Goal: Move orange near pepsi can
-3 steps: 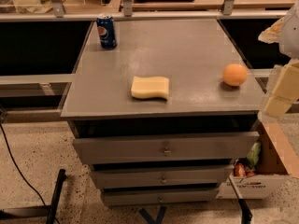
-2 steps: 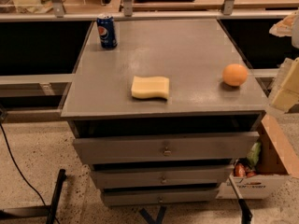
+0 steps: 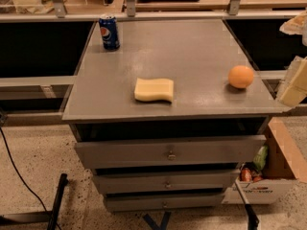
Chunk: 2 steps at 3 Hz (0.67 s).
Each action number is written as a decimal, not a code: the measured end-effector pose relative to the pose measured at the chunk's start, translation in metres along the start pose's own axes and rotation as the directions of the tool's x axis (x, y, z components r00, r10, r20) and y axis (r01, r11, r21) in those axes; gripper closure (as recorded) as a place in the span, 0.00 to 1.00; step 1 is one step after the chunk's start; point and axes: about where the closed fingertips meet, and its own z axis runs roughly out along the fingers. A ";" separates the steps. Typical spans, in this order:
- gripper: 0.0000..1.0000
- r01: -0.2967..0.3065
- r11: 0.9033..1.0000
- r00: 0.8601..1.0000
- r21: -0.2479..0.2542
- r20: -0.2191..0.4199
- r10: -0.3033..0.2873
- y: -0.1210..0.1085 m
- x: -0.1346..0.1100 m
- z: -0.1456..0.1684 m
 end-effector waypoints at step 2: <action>0.00 -0.033 0.999 0.999 0.007 0.038 0.032 -0.017 0.014 0.029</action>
Offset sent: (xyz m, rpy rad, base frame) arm 0.0407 -0.0289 -0.0414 0.0744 -0.0408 -0.0521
